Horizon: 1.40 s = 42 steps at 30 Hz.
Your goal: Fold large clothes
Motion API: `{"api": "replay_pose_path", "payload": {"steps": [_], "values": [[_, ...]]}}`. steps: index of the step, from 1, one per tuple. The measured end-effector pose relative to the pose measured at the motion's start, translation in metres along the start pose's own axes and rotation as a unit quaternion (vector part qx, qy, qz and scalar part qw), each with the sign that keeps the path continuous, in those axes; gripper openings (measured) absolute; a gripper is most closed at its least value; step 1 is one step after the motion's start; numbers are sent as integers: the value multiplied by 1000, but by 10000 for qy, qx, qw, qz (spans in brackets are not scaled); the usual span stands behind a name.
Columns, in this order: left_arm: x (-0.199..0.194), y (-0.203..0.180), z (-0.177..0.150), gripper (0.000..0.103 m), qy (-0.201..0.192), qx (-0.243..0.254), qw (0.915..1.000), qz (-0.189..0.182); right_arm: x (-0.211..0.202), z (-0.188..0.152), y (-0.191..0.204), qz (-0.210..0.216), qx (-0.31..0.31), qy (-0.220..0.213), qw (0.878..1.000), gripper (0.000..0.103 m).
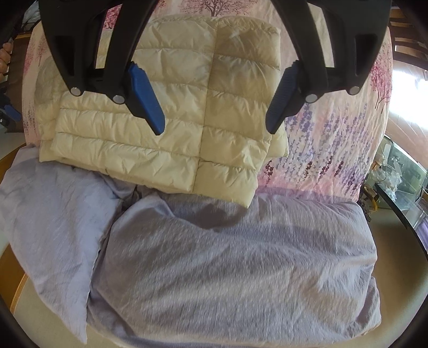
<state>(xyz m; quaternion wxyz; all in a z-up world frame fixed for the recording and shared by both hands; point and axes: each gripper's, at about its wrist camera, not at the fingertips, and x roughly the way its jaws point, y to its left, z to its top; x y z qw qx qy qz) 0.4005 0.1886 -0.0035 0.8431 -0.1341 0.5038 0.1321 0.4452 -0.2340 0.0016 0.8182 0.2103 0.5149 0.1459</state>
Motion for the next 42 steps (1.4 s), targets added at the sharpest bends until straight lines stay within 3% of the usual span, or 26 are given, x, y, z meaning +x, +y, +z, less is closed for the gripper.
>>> {"api": "replay_pose_path", "payload": {"steps": [10, 20, 23, 35, 42], "values": [[38, -5, 0, 78, 95, 241, 9994, 223, 48, 9, -7, -401, -80, 323, 9986, 67], [82, -11, -16, 78, -6, 425, 9969, 666, 94, -10, -5, -1565, -1056, 136, 9819, 67], [92, -10, -18, 78, -7, 442, 9963, 740, 102, -15, -5, -1735, -1222, 18, 9772, 67], [113, 1, -14, 83, -165, 281, 9955, 893, 128, -21, -11, -2022, -1157, -515, 9711, 68], [120, 3, -11, 87, -226, 247, 9954, 894, 137, -17, -36, -2057, -1065, -776, 9697, 72]]}}
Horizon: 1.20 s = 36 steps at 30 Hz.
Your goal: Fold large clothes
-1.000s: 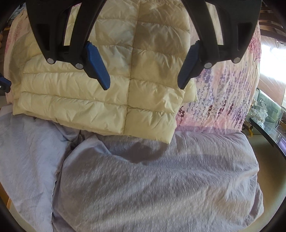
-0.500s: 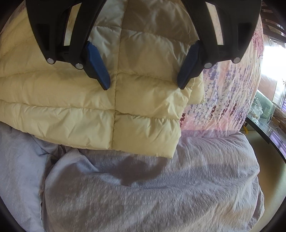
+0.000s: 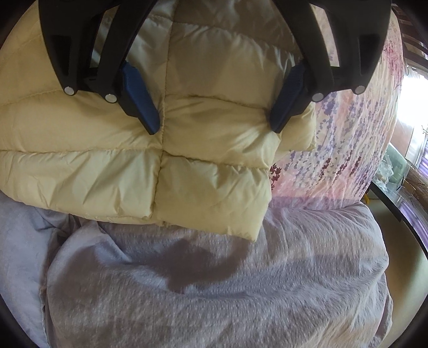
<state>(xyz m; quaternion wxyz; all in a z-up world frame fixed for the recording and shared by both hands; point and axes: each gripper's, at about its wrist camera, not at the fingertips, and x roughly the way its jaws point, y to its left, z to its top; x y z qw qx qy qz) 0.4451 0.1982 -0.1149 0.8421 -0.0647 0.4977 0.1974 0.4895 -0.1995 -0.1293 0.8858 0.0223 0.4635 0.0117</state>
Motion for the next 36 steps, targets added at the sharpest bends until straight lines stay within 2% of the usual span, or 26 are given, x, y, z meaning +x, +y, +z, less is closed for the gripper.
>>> {"api": "replay_pose_path", "payload": {"steps": [18, 36], "values": [[23, 5, -7, 101, -62, -191, 9998, -37, 24, -37, 29, -275, -176, -526, 9981, 83], [29, 2, -15, 101, -240, -226, 9994, -54, 20, -54, 45, -309, -232, -642, 9972, 89]]}}
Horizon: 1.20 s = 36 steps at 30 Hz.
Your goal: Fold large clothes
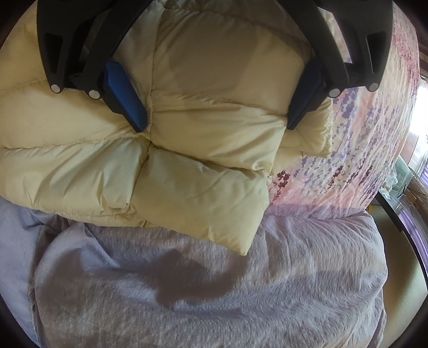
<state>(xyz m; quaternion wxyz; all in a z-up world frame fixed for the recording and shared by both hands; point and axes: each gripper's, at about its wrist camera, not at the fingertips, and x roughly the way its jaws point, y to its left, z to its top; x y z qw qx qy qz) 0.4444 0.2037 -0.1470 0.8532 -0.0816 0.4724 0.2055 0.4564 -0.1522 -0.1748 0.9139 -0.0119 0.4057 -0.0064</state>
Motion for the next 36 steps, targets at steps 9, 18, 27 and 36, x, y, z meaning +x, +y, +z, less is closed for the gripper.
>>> {"api": "replay_pose_path", "payload": {"steps": [9, 18, 27, 36], "values": [[-1, -1, -1, 101, -49, -14, 10000, 14, 0, 1, -1, 5, 14, 4, 10000, 90], [-32, 10, -4, 101, 168, -50, 9998, 14, -33, 5, -19, 147, 221, 352, 9990, 90], [-86, 61, -48, 101, 430, -336, 9973, -493, -74, -25, -86, 446, 937, 1128, 9882, 91], [-77, 96, -100, 85, 1203, -1347, 9741, -1358, -67, -68, -111, 1265, 1817, 1828, 9579, 80]]}}
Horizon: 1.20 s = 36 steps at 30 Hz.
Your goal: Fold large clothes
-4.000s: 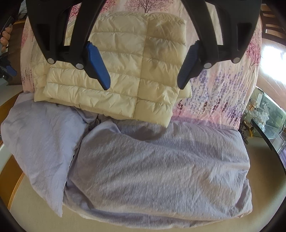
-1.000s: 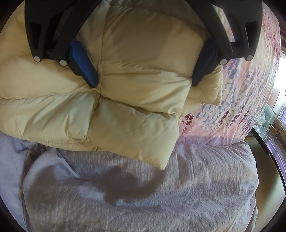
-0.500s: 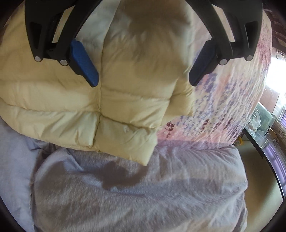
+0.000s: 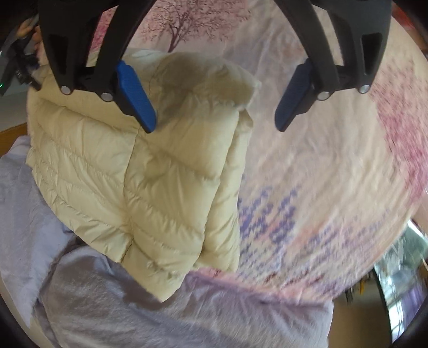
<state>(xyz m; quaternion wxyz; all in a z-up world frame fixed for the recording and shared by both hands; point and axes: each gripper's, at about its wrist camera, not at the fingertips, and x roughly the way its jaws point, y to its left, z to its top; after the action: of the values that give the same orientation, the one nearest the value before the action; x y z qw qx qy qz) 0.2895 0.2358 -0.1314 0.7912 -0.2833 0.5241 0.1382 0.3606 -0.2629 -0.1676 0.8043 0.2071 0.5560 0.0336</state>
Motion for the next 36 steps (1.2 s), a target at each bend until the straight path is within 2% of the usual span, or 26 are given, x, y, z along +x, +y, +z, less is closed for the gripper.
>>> {"api": "replay_pose_path", "payload": {"steps": [1, 2, 3, 4, 5, 7, 9, 12, 18, 21, 30, 36], "values": [[3, 3, -1, 79, 59, -135, 9998, -111, 1, -2, -1, 44, 68, 14, 10000, 72], [5, 5, -2, 69, 110, -302, 9991, -282, 2, -3, -2, 89, 144, 1, 9999, 70], [9, 8, -4, 62, 154, -496, 9975, -478, 2, -4, -3, 131, 238, -45, 9996, 63], [11, 8, -4, 58, 155, -604, 9965, -549, 2, -4, -4, 161, 316, -80, 9993, 56], [12, 8, -5, 53, 146, -662, 9960, -579, 1, -4, -4, 195, 428, -112, 9988, 54], [12, 7, -5, 41, 90, -755, 9950, -641, -3, -5, -5, 264, 553, -170, 9980, 37], [7, 4, -4, 22, 17, -745, 9949, -675, -11, -8, -2, 330, 593, -227, 9974, 27], [-4, 3, -3, 13, -68, -652, 9955, -690, -29, -13, 4, 413, 494, -360, 9973, 20], [-39, 14, -5, 10, -269, -515, 9955, -752, -47, -27, 14, 595, 198, -360, 9974, 18], [-55, 30, -14, 10, -306, -406, 9963, -696, -51, -49, 15, 641, 20, -215, 9977, 18], [-85, 90, -61, 11, -91, -401, 9977, -534, -57, -118, 11, 776, -137, 122, 9968, 18], [-86, 107, -74, 13, 3, -476, 9977, -475, -58, -132, 14, 614, -309, 203, 9974, 20]]}}
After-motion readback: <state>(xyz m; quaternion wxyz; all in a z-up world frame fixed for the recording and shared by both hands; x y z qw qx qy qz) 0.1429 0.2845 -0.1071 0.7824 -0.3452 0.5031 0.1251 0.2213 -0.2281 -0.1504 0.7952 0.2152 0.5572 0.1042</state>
